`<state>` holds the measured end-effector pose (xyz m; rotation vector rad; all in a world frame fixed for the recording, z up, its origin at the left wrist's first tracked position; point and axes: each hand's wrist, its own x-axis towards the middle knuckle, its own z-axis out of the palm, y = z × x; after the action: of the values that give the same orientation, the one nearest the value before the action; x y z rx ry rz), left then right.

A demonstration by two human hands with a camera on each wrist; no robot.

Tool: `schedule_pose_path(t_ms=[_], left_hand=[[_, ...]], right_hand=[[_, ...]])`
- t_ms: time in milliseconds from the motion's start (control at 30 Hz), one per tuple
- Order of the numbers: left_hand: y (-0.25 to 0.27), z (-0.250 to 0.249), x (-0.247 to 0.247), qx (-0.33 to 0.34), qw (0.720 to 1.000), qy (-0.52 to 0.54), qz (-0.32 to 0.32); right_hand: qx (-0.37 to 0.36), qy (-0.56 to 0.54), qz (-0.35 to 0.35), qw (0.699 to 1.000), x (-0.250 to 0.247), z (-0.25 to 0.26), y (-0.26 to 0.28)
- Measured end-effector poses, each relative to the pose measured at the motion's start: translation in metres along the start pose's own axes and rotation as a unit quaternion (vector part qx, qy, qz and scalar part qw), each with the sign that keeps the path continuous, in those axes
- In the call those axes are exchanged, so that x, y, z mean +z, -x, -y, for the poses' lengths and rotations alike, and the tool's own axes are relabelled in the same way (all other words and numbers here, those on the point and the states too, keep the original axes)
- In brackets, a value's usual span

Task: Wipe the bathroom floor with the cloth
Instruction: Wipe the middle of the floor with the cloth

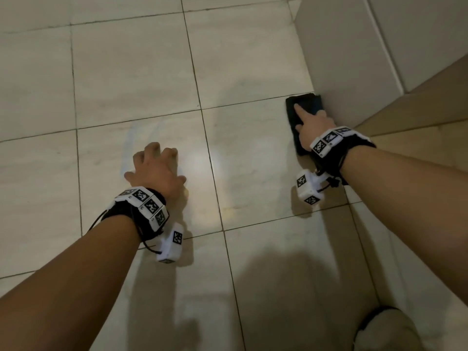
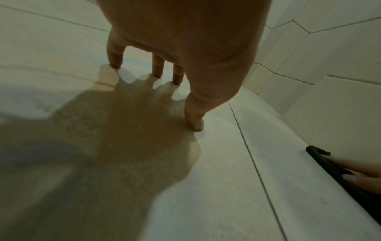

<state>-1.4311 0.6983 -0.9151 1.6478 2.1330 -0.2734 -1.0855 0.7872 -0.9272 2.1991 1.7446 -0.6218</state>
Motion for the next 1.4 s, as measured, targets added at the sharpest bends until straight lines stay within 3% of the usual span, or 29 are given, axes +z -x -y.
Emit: schedule_pose_path(t_ms=[300,533,700,833,1067,1400], left_hand=[[0.008,-0.005,-0.001,0.017,1.000,-0.014,-0.015],[0.013,-0.002,-0.001,0.032,0.999,-0.029,-0.030],[0.024,-0.004,0.011,0.064,0.996,-0.021,-0.056],[0.028,0.000,0.015,0.094,0.994,-0.014,-0.051],[0.028,0.004,0.015,0.105,0.994,-0.028,-0.030],[0.023,0.004,0.019,0.100,0.993,-0.044,-0.035]], right_hand=[[-0.025,0.031,0.028,0.999,0.026,-0.037,0.059],[-0.009,-0.024,0.038,0.999,0.048,-0.067,0.094],[0.011,-0.067,0.114,0.991,0.039,-0.073,0.104],[-0.025,-0.017,0.131,0.991,0.034,-0.075,0.101],[-0.082,0.010,0.111,0.990,0.038,-0.060,0.108],[-0.155,0.014,0.115,0.981,0.057,0.021,0.120]])
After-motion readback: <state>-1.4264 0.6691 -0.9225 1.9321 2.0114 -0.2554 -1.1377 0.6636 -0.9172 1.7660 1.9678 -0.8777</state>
